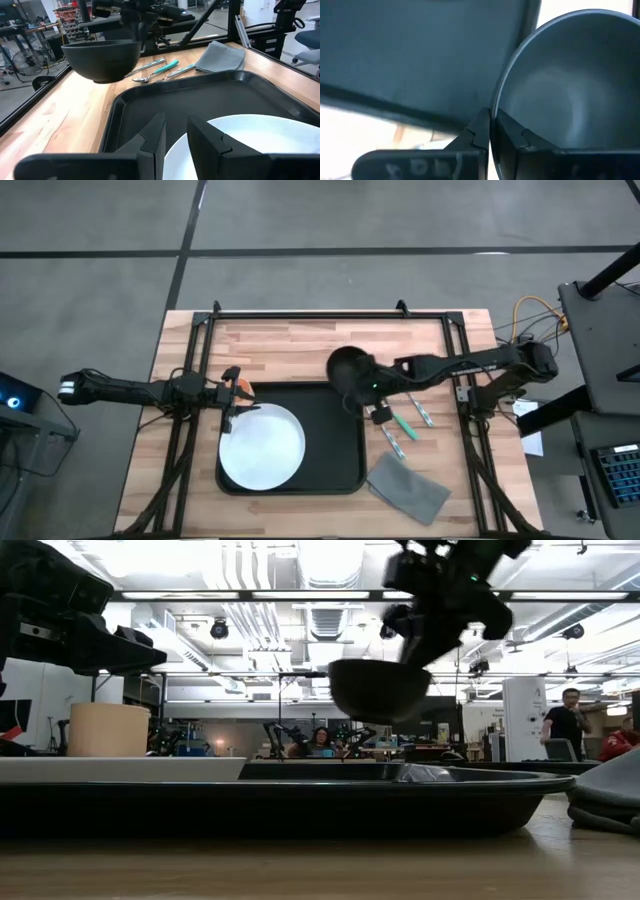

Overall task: Set up tray
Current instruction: Put the black bowl on the plate

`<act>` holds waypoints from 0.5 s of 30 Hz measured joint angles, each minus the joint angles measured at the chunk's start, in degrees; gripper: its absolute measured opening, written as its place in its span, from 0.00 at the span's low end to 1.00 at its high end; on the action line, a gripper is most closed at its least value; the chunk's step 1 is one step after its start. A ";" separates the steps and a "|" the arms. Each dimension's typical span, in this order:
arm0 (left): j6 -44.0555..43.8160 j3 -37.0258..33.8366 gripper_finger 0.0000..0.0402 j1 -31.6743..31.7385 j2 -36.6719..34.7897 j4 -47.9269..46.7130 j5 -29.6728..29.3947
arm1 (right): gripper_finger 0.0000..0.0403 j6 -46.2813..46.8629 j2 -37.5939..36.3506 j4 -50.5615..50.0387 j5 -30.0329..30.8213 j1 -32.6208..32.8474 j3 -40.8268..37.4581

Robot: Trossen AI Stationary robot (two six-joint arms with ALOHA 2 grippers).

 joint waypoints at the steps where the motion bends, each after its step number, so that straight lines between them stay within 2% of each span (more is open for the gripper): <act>1: 0.00 0.00 0.15 -0.02 0.00 0.02 0.00 | 0.02 -0.57 1.21 -0.08 0.00 0.46 1.25; 4: 0.00 0.00 0.15 0.00 0.00 0.01 -0.01 | 0.02 -1.94 4.73 -0.14 -0.75 1.31 5.24; 7: 0.00 0.00 0.15 -0.01 -0.02 0.00 -0.01 | 0.02 -4.27 8.03 -0.13 -4.92 1.69 8.92; 13: 0.00 0.00 0.15 -0.01 -0.02 0.02 0.00 | 0.02 -8.49 13.72 -0.23 -6.20 3.63 14.81; 15: 0.00 0.00 0.15 -0.02 0.00 0.01 0.00 | 0.02 -9.62 15.47 0.12 -8.44 4.00 16.59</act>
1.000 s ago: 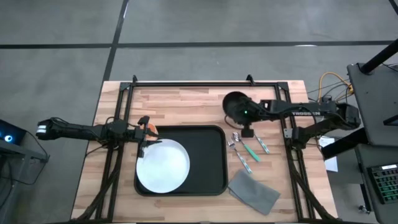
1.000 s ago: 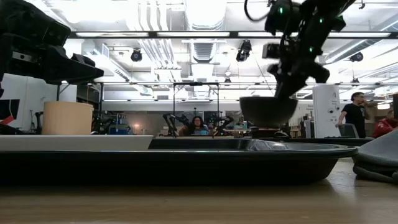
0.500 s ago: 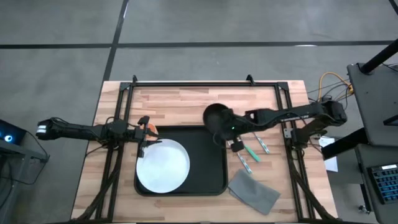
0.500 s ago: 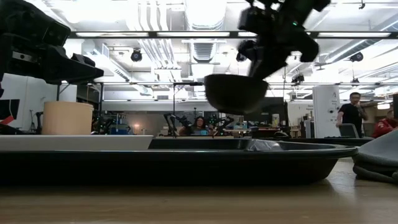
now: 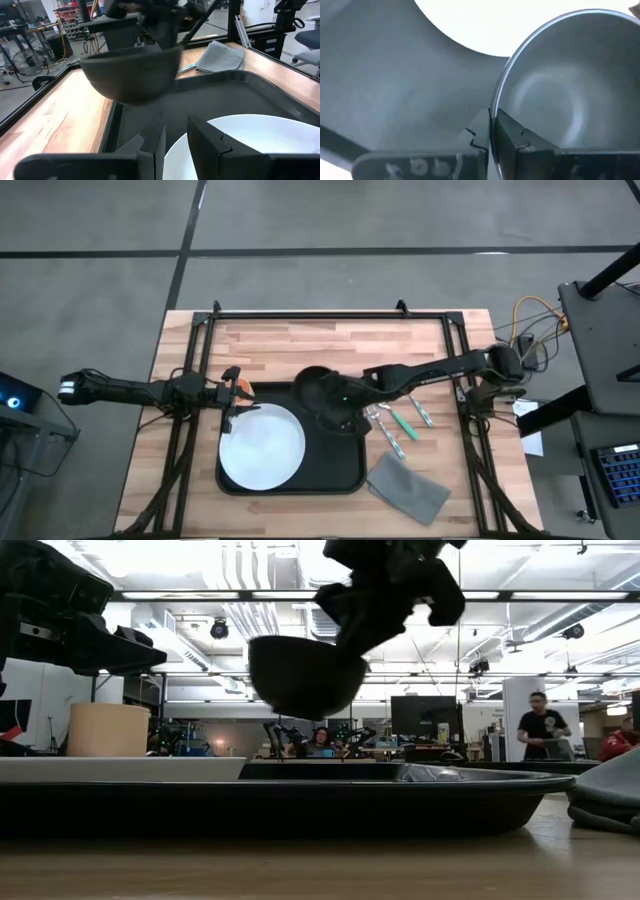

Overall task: Set up tray
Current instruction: Put the black bowl on the plate

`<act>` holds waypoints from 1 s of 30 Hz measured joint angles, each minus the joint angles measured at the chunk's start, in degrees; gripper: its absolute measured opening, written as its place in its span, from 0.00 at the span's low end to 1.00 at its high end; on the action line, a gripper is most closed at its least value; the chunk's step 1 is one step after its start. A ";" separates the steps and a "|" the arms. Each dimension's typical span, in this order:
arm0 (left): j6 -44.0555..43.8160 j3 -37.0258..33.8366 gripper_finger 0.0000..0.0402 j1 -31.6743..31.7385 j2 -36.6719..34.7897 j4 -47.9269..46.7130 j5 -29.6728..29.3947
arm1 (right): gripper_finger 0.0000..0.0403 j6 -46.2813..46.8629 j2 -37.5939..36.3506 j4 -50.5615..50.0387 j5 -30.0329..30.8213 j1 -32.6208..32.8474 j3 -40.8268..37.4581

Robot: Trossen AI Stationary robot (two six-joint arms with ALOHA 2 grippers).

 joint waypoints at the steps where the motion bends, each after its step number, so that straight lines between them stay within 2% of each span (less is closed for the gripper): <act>1: 0.00 0.00 0.15 0.02 -0.02 0.02 -0.02 | 0.02 -0.59 0.86 -0.03 -1.40 0.18 0.68; 12: 0.00 0.00 0.15 0.02 -0.02 0.02 0.00 | 0.02 -6.14 9.61 0.88 -7.64 3.11 10.72; 21: 0.00 0.00 0.15 0.01 -0.01 0.02 -0.01 | 0.02 -10.69 21.22 -1.76 -7.78 5.26 22.64; 30: 0.00 0.00 0.15 0.01 0.00 0.01 -0.01 | 0.02 -11.47 28.82 -2.65 -8.50 6.15 32.88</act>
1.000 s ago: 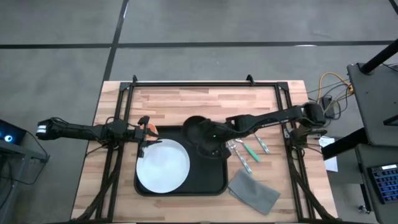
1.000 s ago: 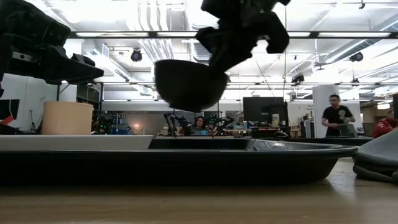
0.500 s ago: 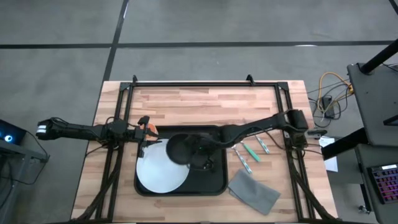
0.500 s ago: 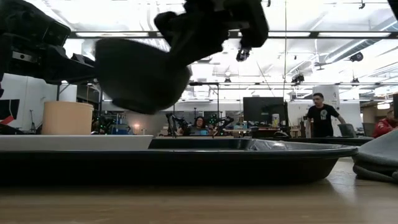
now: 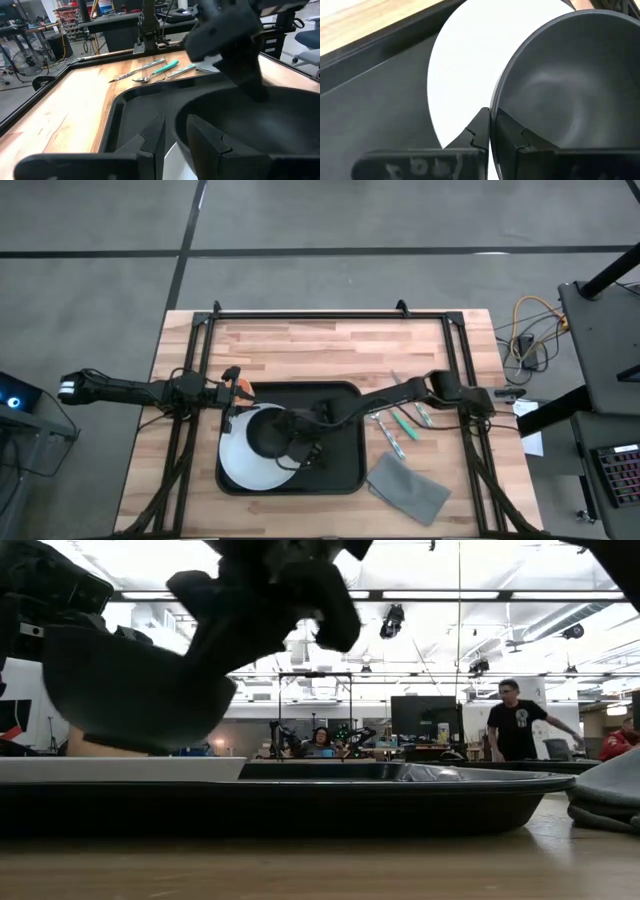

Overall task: Set up tray
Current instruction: Put the black bowl on the plate

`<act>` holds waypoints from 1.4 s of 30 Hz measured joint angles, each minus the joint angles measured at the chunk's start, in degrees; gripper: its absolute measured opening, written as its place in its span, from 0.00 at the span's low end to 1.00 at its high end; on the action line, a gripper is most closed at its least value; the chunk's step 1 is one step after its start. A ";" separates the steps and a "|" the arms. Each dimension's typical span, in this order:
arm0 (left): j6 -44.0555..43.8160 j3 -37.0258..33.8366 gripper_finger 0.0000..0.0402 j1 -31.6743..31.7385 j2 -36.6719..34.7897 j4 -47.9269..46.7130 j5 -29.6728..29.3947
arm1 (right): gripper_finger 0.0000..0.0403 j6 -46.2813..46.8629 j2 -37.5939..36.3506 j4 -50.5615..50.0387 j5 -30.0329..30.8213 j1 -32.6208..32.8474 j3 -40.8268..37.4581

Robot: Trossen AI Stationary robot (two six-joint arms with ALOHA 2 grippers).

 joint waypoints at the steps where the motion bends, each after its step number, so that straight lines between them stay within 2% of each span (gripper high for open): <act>1: 0.00 0.00 0.15 0.00 -0.01 0.00 0.00 | 0.02 -0.26 0.80 -0.36 -0.25 0.09 1.10; 8: 0.00 -0.02 0.15 0.01 0.00 0.01 0.00 | 0.02 -1.09 4.33 -1.25 -0.53 0.72 5.27; 42: 0.00 0.01 0.15 0.01 0.00 0.01 0.00 | 0.02 -2.53 6.01 5.34 -0.29 0.55 3.05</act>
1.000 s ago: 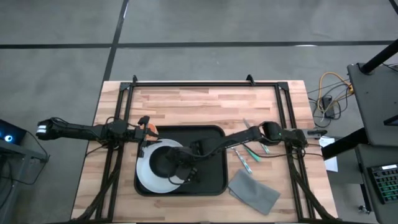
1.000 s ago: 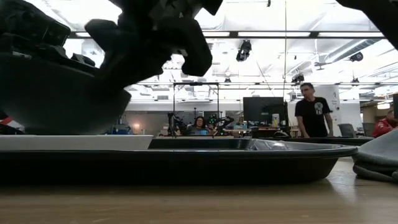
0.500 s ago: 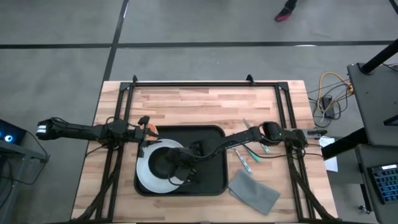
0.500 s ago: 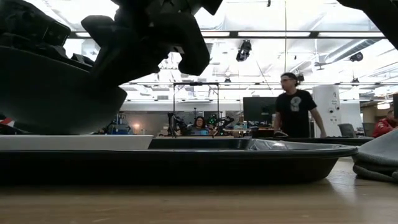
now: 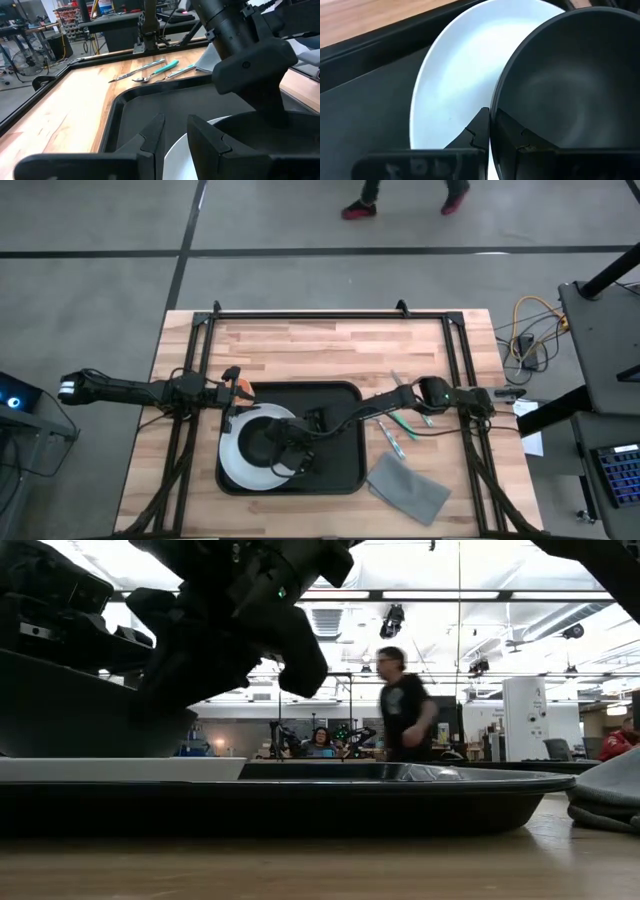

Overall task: Set up tray
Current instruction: Put the black bowl on the plate

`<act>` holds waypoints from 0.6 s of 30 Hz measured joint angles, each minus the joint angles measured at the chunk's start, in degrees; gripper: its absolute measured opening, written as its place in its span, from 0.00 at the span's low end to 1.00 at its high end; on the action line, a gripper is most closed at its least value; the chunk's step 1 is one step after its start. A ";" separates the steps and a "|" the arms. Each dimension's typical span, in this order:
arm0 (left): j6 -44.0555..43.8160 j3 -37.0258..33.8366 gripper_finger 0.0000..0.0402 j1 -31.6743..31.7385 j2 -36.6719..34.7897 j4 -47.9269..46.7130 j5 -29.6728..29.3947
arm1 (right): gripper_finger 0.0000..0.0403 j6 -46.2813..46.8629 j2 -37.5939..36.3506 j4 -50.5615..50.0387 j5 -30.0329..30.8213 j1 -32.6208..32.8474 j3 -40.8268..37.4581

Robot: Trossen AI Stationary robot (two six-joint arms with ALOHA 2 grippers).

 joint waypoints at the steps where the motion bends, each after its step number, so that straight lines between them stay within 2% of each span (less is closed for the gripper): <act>1: 0.00 -0.02 0.15 -0.01 0.00 0.00 -0.01 | 0.02 0.02 0.02 0.08 -0.02 -0.06 -0.03; 18: 0.00 -0.01 0.15 0.00 0.00 0.00 0.00 | 0.02 1.64 0.00 -1.60 0.11 -0.11 1.11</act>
